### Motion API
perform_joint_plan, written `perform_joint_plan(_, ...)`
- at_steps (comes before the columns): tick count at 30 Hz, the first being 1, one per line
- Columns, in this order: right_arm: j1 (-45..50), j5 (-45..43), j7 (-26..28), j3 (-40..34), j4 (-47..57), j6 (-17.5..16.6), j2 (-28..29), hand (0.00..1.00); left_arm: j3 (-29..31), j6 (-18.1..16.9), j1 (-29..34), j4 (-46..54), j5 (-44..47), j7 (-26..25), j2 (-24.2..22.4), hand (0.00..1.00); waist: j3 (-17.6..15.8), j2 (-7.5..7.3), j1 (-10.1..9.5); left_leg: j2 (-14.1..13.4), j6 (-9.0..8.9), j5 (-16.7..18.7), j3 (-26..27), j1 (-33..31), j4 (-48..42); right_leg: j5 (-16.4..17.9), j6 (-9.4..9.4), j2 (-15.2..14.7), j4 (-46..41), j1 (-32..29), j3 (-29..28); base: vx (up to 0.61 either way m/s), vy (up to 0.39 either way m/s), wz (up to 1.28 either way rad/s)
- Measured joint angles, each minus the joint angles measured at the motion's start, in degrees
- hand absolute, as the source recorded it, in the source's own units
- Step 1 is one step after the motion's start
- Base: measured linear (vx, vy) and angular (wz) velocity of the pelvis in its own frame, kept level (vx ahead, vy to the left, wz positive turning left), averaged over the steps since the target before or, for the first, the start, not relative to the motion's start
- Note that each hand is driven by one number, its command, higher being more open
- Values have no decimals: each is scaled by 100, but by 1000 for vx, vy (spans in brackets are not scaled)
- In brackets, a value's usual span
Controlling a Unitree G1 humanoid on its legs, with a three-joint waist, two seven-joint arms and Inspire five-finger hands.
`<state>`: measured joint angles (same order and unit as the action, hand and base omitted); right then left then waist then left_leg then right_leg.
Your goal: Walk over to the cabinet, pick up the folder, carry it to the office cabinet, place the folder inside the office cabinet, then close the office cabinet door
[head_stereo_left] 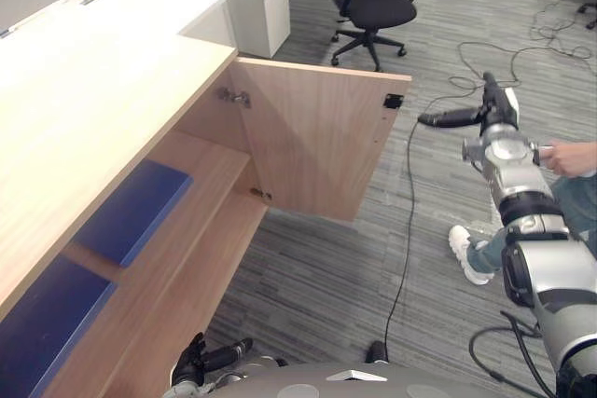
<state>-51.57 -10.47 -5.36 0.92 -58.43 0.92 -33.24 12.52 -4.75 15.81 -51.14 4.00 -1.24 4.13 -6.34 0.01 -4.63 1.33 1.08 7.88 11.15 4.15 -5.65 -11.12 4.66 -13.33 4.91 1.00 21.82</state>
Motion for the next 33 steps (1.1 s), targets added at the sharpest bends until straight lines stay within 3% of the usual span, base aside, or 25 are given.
perform_joint_plan(7,-875,-618,262,348,-284,-86,-3,100,-41,-16,49,-2,20,-9,4,100,-103,-77,-195,116,36,-86,-244,-155,-4,-9,11,-124,0,-1,251,-51,10,19)
perform_joint_plan(9,-969,-625,414,643,-285,-123,0,100,-31,-17,50,-3,147,-10,4,100,-109,-86,-302,147,22,-114,-321,-171,8,-10,11,-128,0,20,328,-14,1,16)
perform_joint_plan(14,-1009,-537,737,1464,-263,-213,56,100,120,-16,52,-5,522,-20,4,100,-190,-195,-325,181,14,-210,-510,-210,80,-9,11,-153,-1,62,517,-10,-1,20)
perform_joint_plan(18,-1010,-80,941,2070,-175,-388,-90,100,240,-15,55,-5,539,-32,53,100,-258,-320,-340,196,7,-248,-635,-268,87,-9,12,-172,-1,87,639,-15,1,17)
perform_joint_plan(23,-1010,369,1088,2678,-93,-527,-324,100,254,-19,35,-2,510,-24,50,100,-265,-331,-436,191,-5,-255,-639,-277,95,0,14,-169,-2,82,671,-3,1,1)
perform_joint_plan(26,-1009,1045,1150,3112,11,-578,-482,100,245,-19,29,-2,460,-14,52,100,-269,-338,-470,184,-25,-270,-659,-284,115,12,11,-162,-3,79,693,-5,0,1)
perform_joint_plan(28,-1009,2129,1155,3342,87,-633,-491,100,184,-19,13,-2,451,-17,99,100,-277,-380,-480,179,-47,-300,-661,-281,162,33,24,-157,-4,66,705,0,0,0)
perform_joint_plan(33,-928,2862,1259,3674,311,-520,-511,100,182,-17,-77,-1,436,-11,192,100,-246,-562,-522,110,-70,-324,-668,-319,190,96,2,-121,-5,32,720,-4,-14,0)
